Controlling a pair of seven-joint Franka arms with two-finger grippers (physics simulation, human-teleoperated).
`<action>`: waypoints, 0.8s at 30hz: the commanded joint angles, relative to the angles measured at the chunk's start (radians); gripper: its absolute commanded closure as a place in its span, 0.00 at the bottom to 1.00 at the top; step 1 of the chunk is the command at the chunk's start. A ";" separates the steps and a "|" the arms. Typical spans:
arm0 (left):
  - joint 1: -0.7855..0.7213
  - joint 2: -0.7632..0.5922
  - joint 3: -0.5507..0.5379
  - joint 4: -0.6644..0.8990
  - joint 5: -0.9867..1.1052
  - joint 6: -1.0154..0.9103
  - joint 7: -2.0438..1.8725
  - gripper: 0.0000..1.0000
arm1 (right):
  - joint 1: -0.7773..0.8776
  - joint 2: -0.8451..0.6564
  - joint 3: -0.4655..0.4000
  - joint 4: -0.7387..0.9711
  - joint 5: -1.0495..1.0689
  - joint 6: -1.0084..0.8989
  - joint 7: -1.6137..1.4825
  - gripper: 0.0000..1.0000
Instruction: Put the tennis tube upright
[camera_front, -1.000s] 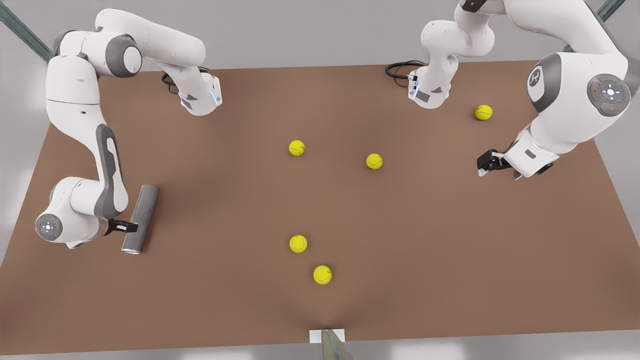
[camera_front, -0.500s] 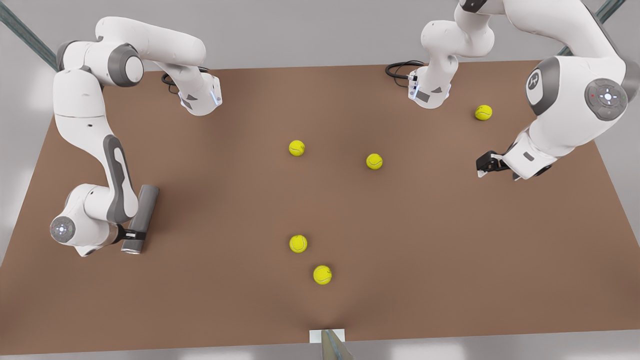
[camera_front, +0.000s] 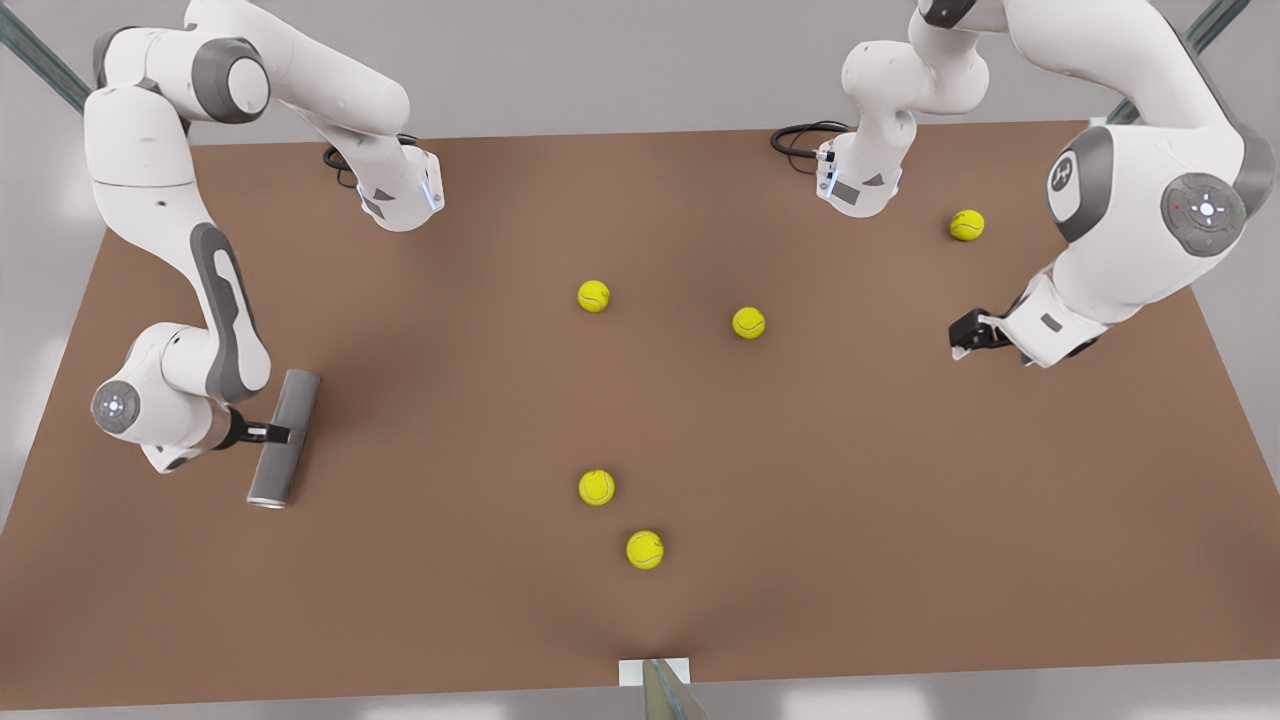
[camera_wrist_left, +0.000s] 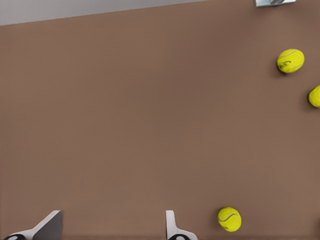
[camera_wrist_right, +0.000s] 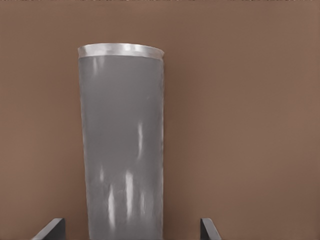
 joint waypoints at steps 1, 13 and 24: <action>0.000 -0.001 0.000 -0.001 0.000 0.004 0.001 0.00 | -0.002 0.002 0.000 -0.011 -0.001 0.095 -0.082 0.00; 0.002 0.012 0.001 -0.007 0.000 0.009 0.001 0.00 | 0.024 0.025 0.000 -0.037 0.001 0.107 -0.051 0.00; 0.002 0.013 0.001 -0.009 0.000 0.012 0.001 0.00 | 0.038 0.056 0.000 -0.065 0.009 0.148 -0.022 0.00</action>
